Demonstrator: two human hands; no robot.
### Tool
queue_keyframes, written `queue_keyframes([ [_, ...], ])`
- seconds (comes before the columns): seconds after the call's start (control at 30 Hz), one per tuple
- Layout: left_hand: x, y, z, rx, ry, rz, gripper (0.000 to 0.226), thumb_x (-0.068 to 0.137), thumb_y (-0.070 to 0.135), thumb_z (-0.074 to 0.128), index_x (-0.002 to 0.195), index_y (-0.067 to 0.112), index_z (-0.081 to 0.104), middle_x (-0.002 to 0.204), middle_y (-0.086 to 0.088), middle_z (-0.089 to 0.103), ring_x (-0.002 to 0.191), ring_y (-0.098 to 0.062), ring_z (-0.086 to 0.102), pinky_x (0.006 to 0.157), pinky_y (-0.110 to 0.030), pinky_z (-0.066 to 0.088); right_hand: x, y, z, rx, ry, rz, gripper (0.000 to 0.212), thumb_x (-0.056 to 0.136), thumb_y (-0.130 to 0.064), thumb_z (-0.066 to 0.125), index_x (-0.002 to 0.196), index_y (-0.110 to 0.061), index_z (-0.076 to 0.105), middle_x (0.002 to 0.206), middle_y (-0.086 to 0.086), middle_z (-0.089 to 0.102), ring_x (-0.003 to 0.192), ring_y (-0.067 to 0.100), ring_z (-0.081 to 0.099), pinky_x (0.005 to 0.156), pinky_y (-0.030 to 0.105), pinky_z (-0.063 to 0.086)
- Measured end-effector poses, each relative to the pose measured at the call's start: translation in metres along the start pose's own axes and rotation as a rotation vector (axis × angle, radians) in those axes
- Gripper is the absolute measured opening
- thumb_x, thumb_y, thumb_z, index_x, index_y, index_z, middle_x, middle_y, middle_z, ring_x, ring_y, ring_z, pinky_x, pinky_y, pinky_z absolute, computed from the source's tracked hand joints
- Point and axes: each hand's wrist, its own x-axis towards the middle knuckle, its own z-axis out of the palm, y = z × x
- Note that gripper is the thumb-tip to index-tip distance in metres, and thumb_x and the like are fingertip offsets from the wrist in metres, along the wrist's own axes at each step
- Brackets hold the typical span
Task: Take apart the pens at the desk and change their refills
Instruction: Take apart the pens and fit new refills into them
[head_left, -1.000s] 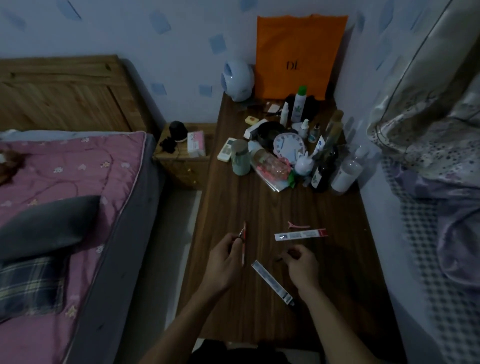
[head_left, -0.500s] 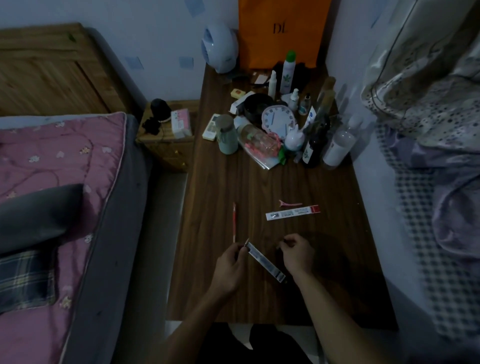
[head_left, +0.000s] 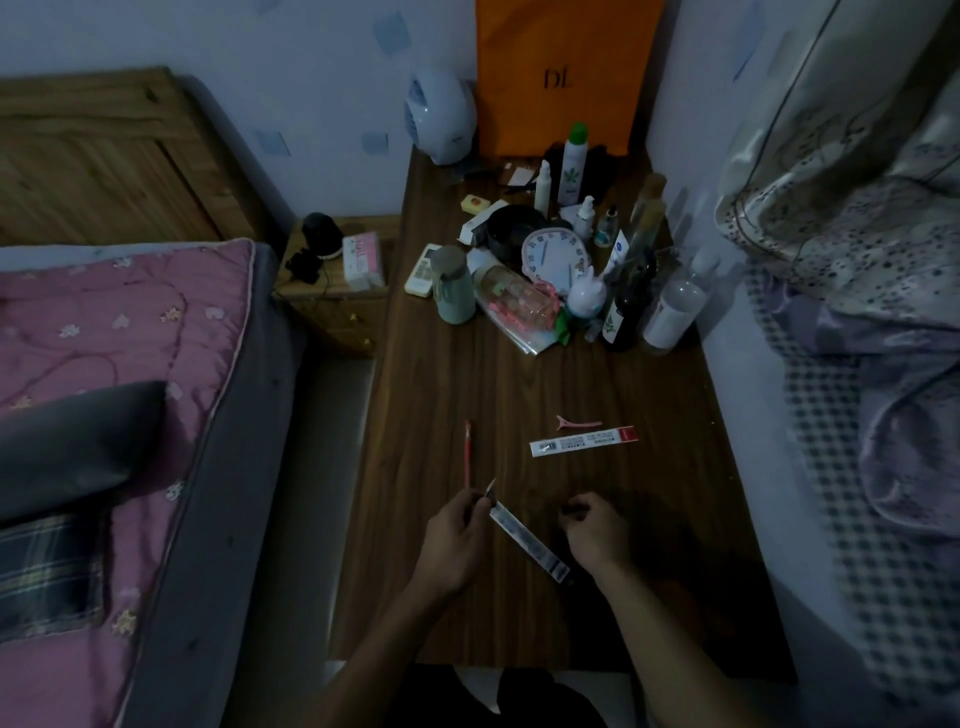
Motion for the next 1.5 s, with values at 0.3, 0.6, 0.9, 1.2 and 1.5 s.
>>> queue_keyframes([
  [0.3, -0.011, 0.06, -0.025, -0.073, 0.038, 0.156, 0.023, 0.101, 0.025, 0.046, 0.09, 0.021, 0.065, 0.07, 0.006, 0.059, 0.059, -0.003, 0.052, 0.055, -0.021, 0.042, -0.074, -0.09, -0.039, 0.362, -0.1, -0.317, 0.012, 0.094, -0.023, 0.066, 0.101, -0.03, 0.071, 0.103, -0.007, 0.071, 0.098, 0.012, 0.068, 0.079, 0.029, 0.057],
  [0.6, -0.043, 0.134, -0.062, 0.0, 0.104, 0.301, 0.024, 0.099, 0.031, 0.046, 0.089, 0.037, 0.067, 0.082, 0.001, 0.068, 0.064, -0.019, 0.061, 0.056, -0.035, 0.05, -0.149, -0.164, -0.085, 0.704, -0.33, -0.578, 0.009, 0.084, -0.02, 0.073, 0.092, -0.023, 0.077, 0.088, 0.001, 0.077, 0.083, 0.01, 0.073, 0.068, 0.02, 0.056],
  [0.9, -0.065, 0.168, -0.075, 0.165, 0.164, 0.458, 0.017, 0.098, 0.028, 0.051, 0.095, 0.033, 0.067, 0.07, 0.007, 0.068, 0.062, -0.013, 0.064, 0.051, -0.023, 0.049, -0.16, -0.184, -0.093, 0.781, -0.338, -0.642, 0.003, 0.077, -0.019, 0.076, 0.074, -0.017, 0.076, 0.072, 0.003, 0.073, 0.073, 0.012, 0.071, 0.065, 0.021, 0.055],
  [1.2, -0.064, 0.183, -0.084, 0.152, 0.156, 0.411, 0.026, 0.1, 0.023, 0.048, 0.085, 0.021, 0.07, 0.059, 0.005, 0.062, 0.056, -0.003, 0.061, 0.05, -0.011, 0.042, -0.166, -0.193, -0.103, 0.823, -0.438, -0.63, 0.017, 0.081, -0.015, 0.069, 0.093, -0.019, 0.08, 0.084, 0.004, 0.077, 0.079, 0.015, 0.073, 0.065, 0.02, 0.055],
  [1.5, -0.065, 0.194, -0.085, 0.141, 0.143, 0.435, 0.028, 0.1, 0.026, 0.047, 0.086, 0.021, 0.07, 0.061, 0.004, 0.062, 0.055, -0.006, 0.059, 0.049, -0.014, 0.042, -0.168, -0.202, -0.11, 0.848, -0.378, -0.636, 0.008, 0.076, -0.016, 0.082, 0.078, -0.018, 0.074, 0.077, 0.009, 0.07, 0.074, 0.021, 0.069, 0.063, 0.029, 0.055],
])
